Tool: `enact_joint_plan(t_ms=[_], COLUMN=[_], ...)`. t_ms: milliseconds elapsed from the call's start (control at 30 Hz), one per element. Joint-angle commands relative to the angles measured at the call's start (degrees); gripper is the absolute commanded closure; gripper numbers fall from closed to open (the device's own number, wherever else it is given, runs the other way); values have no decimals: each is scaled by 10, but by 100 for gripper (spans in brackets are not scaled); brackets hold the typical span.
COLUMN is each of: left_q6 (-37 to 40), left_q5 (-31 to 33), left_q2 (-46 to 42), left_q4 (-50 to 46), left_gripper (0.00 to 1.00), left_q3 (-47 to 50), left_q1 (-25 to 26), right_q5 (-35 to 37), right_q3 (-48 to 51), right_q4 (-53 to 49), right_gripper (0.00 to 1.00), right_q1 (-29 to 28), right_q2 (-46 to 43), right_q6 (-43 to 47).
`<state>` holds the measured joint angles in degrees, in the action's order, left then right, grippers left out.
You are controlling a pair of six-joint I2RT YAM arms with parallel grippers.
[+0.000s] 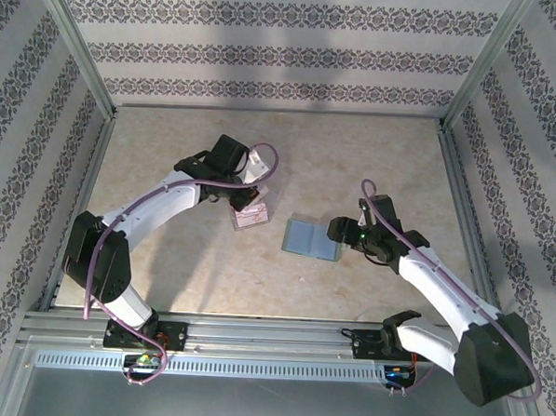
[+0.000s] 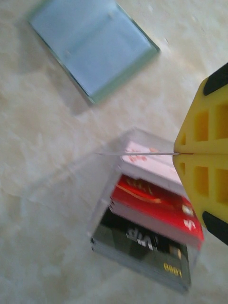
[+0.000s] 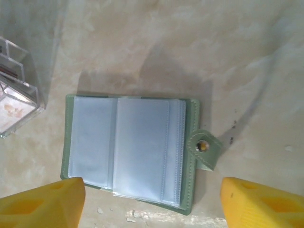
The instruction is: Take the credit cards out of the card holder
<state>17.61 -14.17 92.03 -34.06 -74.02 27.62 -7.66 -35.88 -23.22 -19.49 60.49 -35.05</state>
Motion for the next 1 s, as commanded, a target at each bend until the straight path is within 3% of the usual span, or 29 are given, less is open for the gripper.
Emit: enact_joint_plan(t_ms=[0,67,100,133,367,967], left_q6=[149,176,192,204,258,287], left_q5=[5,-3,-5,-3,-23,-35], left_q2=[-3,1,6,11,34,124], left_q4=[-43,-49,-58,-67,-88,-117], left_gripper=[100,100,100,100,100,100], left_q3=[-4,-10,-15,-19,-37,-82], left_q1=[-13,-19,-20,-20,-27,-27], right_q5=[36,40,42,44,66,88], right_q3=[14,15,16,16,7,-13], right_q4=[-44,-54,-60,-63,-92,-126], right_gripper=[20,15,3,2,2,2], right_q1=[10,15,17,19,22,33], right_q2=[-35,-47,-51,-54,-72,-94], right_q6=[9,9,9,8,10,17])
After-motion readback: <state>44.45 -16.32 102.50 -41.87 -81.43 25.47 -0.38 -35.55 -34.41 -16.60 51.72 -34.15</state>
